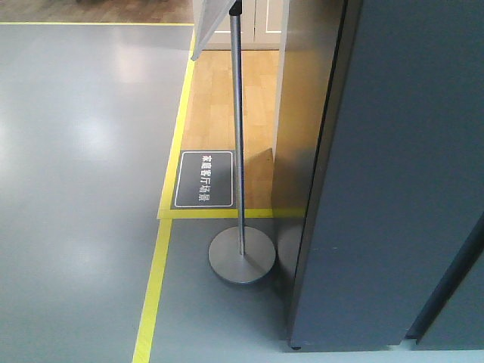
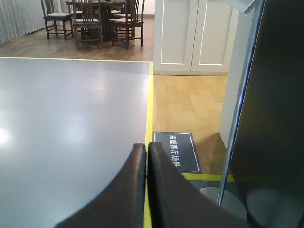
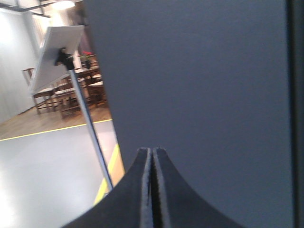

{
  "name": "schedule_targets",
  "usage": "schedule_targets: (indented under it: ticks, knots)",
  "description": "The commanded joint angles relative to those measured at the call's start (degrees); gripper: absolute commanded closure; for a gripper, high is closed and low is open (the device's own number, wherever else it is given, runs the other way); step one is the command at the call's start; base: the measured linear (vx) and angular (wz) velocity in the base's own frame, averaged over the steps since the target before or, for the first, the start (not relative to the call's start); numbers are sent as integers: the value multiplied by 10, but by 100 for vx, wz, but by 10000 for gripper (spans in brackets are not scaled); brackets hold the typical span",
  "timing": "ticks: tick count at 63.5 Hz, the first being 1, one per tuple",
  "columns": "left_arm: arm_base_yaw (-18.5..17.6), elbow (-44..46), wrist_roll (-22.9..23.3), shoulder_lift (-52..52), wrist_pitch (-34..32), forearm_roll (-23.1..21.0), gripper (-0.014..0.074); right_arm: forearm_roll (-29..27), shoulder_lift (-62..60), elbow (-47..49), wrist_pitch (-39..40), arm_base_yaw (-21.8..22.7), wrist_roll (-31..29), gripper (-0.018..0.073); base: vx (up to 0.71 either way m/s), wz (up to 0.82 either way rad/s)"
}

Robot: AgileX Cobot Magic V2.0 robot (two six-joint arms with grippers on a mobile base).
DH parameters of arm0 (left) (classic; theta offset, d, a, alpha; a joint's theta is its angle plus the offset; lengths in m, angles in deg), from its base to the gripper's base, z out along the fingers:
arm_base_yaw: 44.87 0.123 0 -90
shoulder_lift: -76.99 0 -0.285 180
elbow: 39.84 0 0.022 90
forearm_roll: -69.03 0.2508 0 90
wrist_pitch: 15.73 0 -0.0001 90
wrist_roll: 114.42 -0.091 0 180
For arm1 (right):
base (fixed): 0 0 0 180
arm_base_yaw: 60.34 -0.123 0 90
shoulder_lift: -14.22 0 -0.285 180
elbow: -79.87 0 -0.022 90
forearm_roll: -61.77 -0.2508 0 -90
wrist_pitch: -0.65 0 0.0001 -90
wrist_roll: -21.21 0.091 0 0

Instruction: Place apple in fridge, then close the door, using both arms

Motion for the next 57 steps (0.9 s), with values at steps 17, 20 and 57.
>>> schedule_targets:
  ticks: [17, 20, 57]
  knots:
    - [-1, -15, 5, -9, -41, -5, 604, 54, -11, -9, 45, 19, 1, 563, 0, 0]
    - [-1, -15, 5, -9, -41, -5, 604, 54, -11, -9, 47, 19, 1, 563, 0, 0]
    - [-1, -15, 5, -9, -41, -5, 604, 52, -11, -9, 49, 19, 1, 563, 0, 0]
